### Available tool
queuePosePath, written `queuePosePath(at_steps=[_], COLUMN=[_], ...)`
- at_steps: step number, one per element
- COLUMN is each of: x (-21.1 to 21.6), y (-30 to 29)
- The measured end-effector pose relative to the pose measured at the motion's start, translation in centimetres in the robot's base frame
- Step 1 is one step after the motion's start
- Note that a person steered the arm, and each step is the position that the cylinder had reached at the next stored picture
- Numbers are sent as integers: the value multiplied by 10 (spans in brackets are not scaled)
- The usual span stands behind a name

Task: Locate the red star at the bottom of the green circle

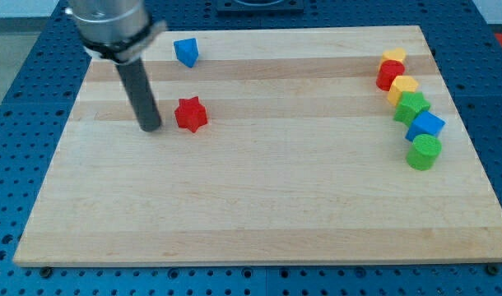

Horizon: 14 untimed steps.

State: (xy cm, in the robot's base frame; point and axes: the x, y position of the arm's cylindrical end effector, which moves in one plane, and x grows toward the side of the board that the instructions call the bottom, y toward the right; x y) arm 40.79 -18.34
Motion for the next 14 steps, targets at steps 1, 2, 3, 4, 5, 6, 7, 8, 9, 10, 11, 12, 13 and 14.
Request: queuePosePath(at_steps=[1, 2, 3, 4, 5, 6, 7, 8, 9, 10, 11, 12, 13, 14], x=[-25, -13, 31, 49, 30, -2, -19, -17, 13, 48, 47, 30, 39, 82], y=[-2, 43, 113, 156, 148, 137, 142, 165, 187, 207, 208, 200, 201, 224])
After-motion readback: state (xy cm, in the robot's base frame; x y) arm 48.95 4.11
